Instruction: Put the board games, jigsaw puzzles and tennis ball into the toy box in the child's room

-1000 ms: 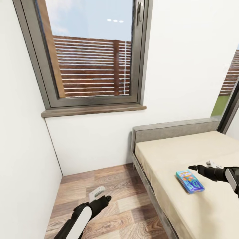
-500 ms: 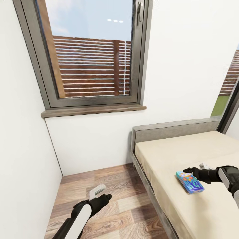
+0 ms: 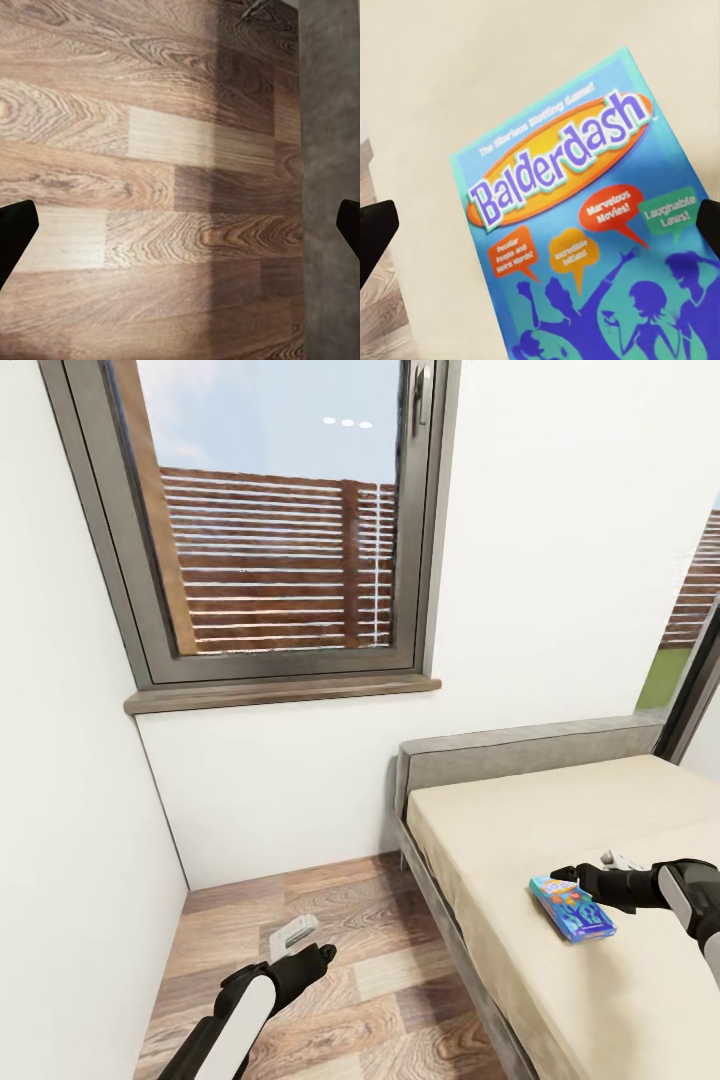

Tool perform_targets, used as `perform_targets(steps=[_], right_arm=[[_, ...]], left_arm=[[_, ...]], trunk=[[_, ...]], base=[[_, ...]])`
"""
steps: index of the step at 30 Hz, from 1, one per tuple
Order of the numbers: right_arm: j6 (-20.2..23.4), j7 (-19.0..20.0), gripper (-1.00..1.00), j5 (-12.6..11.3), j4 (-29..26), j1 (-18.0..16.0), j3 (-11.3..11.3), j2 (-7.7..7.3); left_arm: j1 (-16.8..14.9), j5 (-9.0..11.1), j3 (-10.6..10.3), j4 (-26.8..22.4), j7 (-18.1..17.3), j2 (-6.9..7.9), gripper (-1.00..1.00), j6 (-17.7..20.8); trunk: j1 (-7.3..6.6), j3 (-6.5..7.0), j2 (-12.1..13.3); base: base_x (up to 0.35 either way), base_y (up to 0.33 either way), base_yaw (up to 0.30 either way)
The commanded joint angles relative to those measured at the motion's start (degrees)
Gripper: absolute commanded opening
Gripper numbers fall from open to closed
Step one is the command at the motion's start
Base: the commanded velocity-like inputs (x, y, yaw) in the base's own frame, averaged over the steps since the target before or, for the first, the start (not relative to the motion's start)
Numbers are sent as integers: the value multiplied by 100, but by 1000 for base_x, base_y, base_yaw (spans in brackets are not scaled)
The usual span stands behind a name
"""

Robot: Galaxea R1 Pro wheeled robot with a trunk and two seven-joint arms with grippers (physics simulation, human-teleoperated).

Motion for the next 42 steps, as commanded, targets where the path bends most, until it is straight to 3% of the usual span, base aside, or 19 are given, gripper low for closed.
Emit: perform_targets(steps=[1, 22, 42], right_arm=[[46, 1, 100, 4, 160, 2, -18, 3], [34, -478, 100, -40, 295, 2, -55, -1], [-225, -443, 100, -46, 46, 54, -37, 7]], left_arm=[[-4, 60, -7, -8, 56, 1, 100, 4], [-4, 60, -7, 2, 57, 1, 100, -1], [-4, 60, -7, 10, 59, 1, 100, -1]], trunk=[[0, -7, -2], [0, -7, -2], [0, -7, -2]], base=[[0, 0, 0], [0, 0, 0], [0, 0, 0]])
